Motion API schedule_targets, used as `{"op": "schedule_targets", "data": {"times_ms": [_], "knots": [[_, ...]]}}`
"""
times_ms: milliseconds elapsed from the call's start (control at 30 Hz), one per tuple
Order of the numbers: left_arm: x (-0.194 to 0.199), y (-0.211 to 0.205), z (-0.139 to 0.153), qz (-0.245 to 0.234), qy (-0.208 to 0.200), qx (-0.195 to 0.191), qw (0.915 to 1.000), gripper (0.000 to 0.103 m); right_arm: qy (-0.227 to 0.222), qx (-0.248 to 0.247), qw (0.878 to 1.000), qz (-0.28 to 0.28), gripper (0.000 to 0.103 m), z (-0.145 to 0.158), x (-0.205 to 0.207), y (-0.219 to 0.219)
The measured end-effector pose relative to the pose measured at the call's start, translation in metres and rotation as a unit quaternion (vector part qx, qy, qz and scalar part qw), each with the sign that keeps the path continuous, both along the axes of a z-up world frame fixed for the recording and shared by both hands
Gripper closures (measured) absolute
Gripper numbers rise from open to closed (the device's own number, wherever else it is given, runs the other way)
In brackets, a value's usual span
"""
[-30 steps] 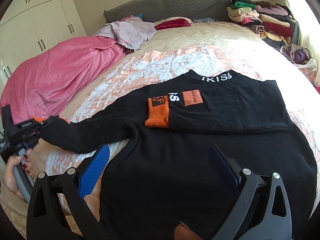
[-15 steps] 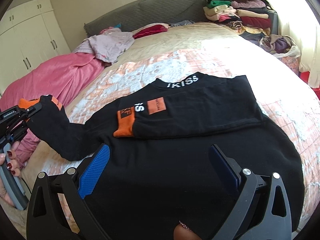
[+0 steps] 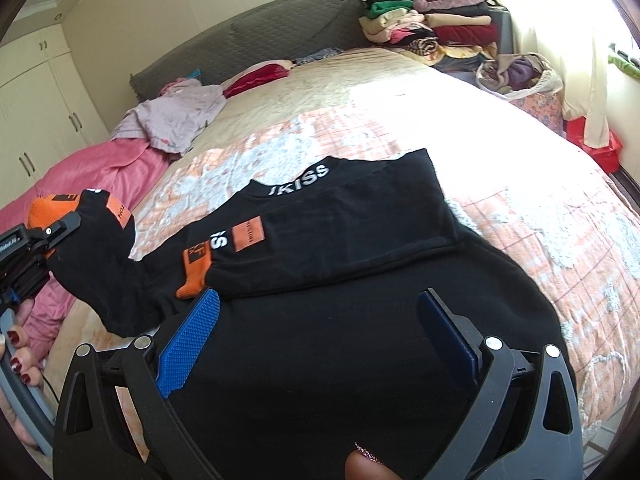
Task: Fold small clothes
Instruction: 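Lift the cuff with the left tool and carry it across the chest, then lay the cuff on the chest and open the left tool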
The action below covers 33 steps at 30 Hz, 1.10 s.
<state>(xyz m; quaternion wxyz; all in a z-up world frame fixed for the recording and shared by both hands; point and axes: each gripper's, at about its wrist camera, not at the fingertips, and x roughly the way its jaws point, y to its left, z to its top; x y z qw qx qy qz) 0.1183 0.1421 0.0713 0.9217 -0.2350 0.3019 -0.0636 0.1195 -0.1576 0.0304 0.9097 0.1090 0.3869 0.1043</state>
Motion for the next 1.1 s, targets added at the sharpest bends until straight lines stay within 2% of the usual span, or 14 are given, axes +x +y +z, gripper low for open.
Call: {"op": "schedule_targets", "data": {"times_ms": [433, 633, 733, 800, 867, 967, 1033, 1100], "knots": [[0.027, -0.076, -0.036, -0.102, 0.034, 0.017, 0.9941, 0.097, 0.004, 0.022, 0.995, -0.095, 0.004, -0.003, 0.007, -0.070], [0.035, -0.093, -0.060, -0.138, 0.058, 0.016, 0.9886, 0.094, 0.016, 0.034, 0.993, -0.113, 0.004, -0.010, 0.009, -0.085], [0.034, -0.099, -0.065, -0.157, 0.061, 0.012, 0.9857, 0.083, 0.019, 0.031, 0.993, -0.113, 0.004, -0.013, 0.010, -0.083], [0.032, -0.098, -0.065, -0.164, 0.053, 0.008, 0.9850, 0.070, 0.021, 0.030, 0.993, -0.110, 0.005, -0.015, 0.012, -0.079], [0.030, -0.096, -0.061, -0.166, 0.044, 0.000, 0.9851, 0.065, 0.024, 0.029, 0.994, -0.103, 0.005, -0.018, 0.013, -0.075], [0.030, -0.087, -0.055, -0.161, 0.029, 0.001, 0.9865, 0.062, 0.029, 0.027, 0.995, -0.089, 0.005, -0.023, 0.015, -0.064], [0.030, -0.081, -0.052, -0.143, 0.021, 0.018, 0.9893, 0.061, 0.036, 0.023, 0.996, -0.074, 0.005, -0.027, 0.018, -0.055], [0.032, -0.072, -0.052, -0.123, 0.018, 0.031, 0.9918, 0.055, 0.043, 0.018, 0.997, -0.058, 0.005, -0.031, 0.020, -0.045]]}}
